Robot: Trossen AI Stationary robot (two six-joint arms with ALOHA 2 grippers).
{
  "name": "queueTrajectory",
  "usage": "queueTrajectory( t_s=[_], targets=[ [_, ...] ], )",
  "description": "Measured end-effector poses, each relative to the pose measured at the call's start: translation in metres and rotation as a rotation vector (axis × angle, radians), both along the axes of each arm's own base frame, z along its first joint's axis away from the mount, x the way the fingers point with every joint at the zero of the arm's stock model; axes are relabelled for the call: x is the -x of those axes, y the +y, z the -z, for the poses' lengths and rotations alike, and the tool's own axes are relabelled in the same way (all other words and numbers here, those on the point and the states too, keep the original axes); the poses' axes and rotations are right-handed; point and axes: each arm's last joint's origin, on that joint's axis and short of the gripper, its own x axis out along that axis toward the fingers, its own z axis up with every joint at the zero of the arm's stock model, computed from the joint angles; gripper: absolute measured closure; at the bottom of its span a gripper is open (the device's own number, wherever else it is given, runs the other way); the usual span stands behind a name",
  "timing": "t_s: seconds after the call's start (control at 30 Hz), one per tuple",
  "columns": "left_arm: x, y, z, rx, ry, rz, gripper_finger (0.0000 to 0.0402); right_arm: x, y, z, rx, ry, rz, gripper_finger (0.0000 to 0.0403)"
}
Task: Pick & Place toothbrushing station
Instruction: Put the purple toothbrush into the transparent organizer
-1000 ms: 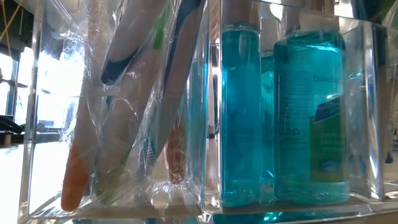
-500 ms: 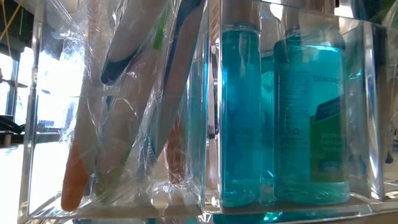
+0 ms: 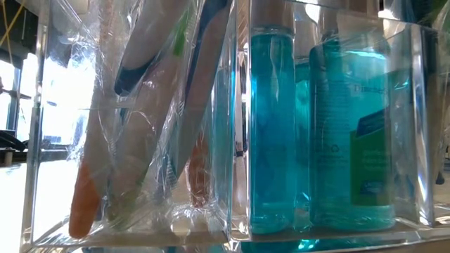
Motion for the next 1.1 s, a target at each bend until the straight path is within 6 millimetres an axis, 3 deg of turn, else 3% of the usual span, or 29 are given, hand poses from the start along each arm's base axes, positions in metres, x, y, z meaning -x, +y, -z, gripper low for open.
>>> queueTrajectory(
  t_s=[0.17, 0.43, 0.63, 0.77, 1.1],
  targets=[
    [-0.001, 0.000, -0.001, 0.006, -0.020, -0.013, 0.0217, 0.001, 0.000, 0.001, 0.011, 0.021, -0.017, 0.0255],
    [-0.004, 0.001, -0.002, 0.017, -0.064, -0.045, 0.0217, 0.002, 0.001, 0.002, 0.028, 0.072, -0.087, 0.0385],
    [-0.006, 0.001, -0.004, 0.039, -0.115, -0.098, 0.0217, 0.001, 0.005, 0.002, 0.038, 0.093, -0.086, 0.0381],
    [-0.006, 0.001, -0.003, 0.065, -0.130, -0.146, 0.0217, 0.001, 0.020, -0.007, 0.044, 0.127, -0.115, 0.0388],
    [-0.007, -0.007, 0.006, 0.082, -0.125, -0.149, 0.0217, 0.005, 0.084, -0.080, 0.258, 0.163, -0.172, 0.0388]
  ],
)
